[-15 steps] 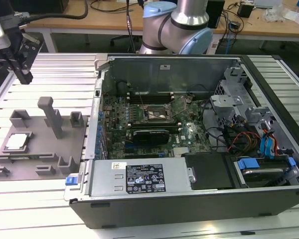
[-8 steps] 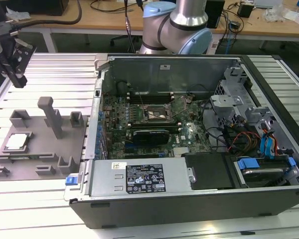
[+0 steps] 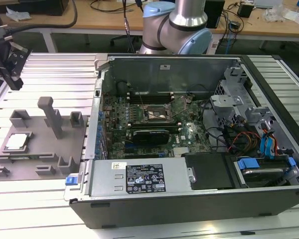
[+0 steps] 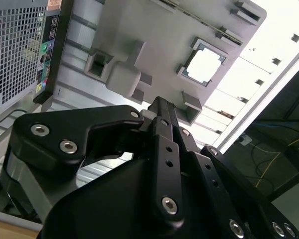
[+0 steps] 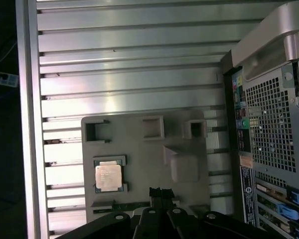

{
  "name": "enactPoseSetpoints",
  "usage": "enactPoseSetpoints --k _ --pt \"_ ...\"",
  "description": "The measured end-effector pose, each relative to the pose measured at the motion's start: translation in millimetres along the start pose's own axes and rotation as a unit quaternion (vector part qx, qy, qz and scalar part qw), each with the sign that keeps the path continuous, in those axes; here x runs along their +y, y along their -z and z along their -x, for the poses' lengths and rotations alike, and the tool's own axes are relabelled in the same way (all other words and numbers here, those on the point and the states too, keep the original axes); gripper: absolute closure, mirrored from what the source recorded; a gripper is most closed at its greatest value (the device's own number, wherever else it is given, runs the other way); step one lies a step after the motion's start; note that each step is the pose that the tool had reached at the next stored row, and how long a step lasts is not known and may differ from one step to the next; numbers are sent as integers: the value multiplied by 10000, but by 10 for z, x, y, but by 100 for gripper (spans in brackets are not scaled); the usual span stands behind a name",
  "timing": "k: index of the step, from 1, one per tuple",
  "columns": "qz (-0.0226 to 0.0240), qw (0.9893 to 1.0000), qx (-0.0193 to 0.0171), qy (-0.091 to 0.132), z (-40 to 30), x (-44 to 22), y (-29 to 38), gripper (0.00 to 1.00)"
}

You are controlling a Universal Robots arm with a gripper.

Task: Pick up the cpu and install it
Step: 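Reach for the cpu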

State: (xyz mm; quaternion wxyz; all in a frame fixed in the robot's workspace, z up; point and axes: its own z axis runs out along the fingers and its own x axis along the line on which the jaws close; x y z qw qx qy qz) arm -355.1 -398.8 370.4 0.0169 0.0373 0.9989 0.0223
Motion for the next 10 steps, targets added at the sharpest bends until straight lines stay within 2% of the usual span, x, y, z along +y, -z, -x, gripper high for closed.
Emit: enactPoseSetpoints --k 6,10 --pt "0 10000 0 0 -59 -6 -43 89" --pt "0 10000 0 0 -100 -15 -136 89"
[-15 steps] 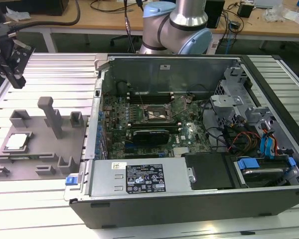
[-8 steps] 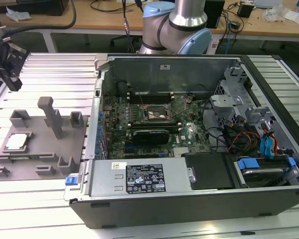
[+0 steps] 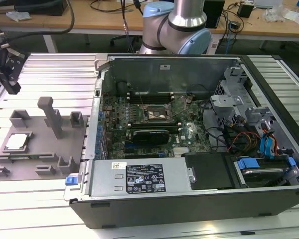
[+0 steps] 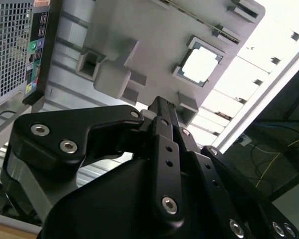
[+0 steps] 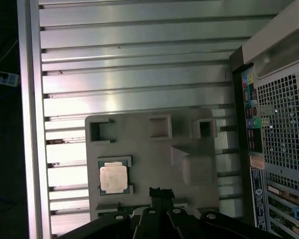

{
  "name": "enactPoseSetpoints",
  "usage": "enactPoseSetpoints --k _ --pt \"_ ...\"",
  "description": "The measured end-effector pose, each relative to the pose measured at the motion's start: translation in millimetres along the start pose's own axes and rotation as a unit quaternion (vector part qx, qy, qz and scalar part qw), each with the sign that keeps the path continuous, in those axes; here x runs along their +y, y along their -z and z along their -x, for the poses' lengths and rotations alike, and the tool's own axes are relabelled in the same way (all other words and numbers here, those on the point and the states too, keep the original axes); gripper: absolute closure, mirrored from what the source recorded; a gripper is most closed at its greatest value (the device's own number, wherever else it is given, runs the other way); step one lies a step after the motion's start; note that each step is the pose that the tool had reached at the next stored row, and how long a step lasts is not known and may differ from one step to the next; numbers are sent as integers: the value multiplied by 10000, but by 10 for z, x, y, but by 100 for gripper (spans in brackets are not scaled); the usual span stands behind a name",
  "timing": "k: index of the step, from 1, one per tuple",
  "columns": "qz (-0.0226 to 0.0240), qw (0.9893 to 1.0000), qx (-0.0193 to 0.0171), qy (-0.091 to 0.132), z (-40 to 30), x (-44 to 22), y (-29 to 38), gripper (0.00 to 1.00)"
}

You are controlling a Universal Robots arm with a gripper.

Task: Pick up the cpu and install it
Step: 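Reach for the cpu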

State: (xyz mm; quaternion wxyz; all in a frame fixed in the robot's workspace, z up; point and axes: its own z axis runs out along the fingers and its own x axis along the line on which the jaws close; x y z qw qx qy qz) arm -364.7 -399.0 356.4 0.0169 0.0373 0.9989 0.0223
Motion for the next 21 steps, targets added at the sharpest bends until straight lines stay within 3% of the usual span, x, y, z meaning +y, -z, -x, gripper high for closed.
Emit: enactPoseSetpoints --k 13,19,21 --pt "0 10000 0 0 -152 -25 -297 89" --pt "0 10000 0 0 -219 -38 -419 89" --pt "0 10000 1 1 -224 -40 -432 89"
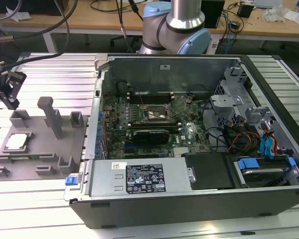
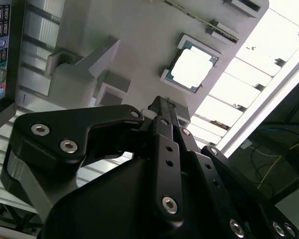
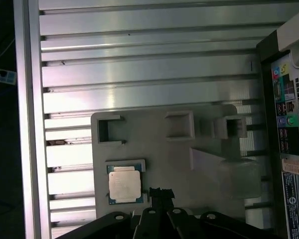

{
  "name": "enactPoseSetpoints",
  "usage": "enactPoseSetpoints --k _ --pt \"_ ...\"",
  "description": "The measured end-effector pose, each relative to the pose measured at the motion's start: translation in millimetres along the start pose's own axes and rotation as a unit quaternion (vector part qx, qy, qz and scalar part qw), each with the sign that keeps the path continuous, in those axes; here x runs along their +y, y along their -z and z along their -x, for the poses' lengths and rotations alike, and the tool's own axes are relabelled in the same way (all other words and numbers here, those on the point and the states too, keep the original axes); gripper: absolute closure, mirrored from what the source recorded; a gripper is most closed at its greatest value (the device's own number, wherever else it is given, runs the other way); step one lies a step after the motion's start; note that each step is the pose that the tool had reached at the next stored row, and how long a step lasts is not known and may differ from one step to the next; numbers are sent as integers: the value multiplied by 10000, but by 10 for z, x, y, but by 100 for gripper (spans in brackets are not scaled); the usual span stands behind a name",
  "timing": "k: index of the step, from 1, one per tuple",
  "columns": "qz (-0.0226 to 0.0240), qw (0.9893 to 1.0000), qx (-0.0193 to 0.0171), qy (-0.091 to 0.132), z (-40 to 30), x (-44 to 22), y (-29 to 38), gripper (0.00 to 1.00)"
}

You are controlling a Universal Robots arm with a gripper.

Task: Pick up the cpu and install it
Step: 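Reach for the cpu, then pick up the cpu and move it towards the insertion slot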

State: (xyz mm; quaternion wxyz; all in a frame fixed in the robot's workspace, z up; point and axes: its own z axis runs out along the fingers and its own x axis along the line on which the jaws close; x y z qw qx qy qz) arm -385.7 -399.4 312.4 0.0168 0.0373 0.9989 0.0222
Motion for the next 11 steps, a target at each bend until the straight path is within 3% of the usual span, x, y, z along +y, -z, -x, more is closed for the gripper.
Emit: enactPoseSetpoints --k 11 --pt "1 10000 -2 -1 -18 -1 -13 89"
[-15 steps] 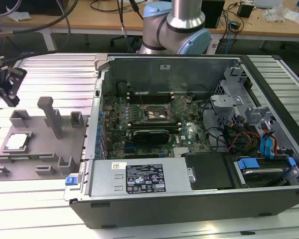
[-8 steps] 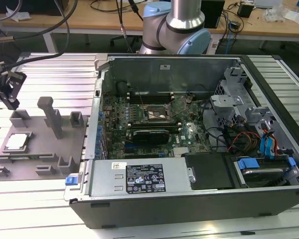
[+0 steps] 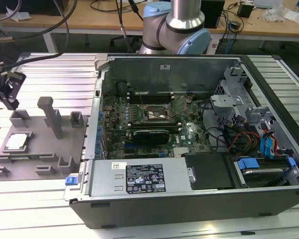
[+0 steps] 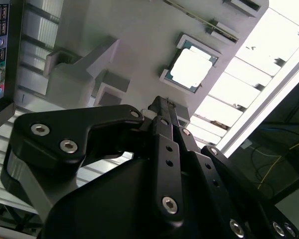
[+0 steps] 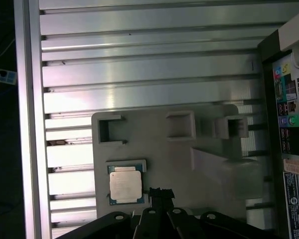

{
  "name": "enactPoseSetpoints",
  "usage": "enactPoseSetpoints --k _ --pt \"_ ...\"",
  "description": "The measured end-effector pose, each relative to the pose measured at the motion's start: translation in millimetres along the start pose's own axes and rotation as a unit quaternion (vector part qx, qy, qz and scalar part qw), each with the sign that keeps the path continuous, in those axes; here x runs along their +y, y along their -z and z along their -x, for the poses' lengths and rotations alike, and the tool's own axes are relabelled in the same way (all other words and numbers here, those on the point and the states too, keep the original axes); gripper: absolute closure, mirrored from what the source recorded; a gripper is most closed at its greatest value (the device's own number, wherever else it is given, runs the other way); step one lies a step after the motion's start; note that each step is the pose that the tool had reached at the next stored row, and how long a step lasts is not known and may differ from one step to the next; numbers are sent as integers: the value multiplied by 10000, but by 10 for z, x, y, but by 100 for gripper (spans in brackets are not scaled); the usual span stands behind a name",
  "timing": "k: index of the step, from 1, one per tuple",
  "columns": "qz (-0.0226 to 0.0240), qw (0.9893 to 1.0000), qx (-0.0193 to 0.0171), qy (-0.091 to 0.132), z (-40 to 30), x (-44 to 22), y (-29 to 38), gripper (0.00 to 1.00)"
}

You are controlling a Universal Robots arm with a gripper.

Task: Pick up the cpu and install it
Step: 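Pick up the cpu and move it towards the insertion slot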

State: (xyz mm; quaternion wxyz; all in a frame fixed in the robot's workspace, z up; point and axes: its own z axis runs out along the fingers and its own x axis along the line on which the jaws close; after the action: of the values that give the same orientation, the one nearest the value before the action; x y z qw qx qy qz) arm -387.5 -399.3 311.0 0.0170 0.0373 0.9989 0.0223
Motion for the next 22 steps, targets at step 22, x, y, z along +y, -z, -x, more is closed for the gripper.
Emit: enactPoseSetpoints --k 22 --pt "0 10000 -1 0 -197 -23 -177 89"
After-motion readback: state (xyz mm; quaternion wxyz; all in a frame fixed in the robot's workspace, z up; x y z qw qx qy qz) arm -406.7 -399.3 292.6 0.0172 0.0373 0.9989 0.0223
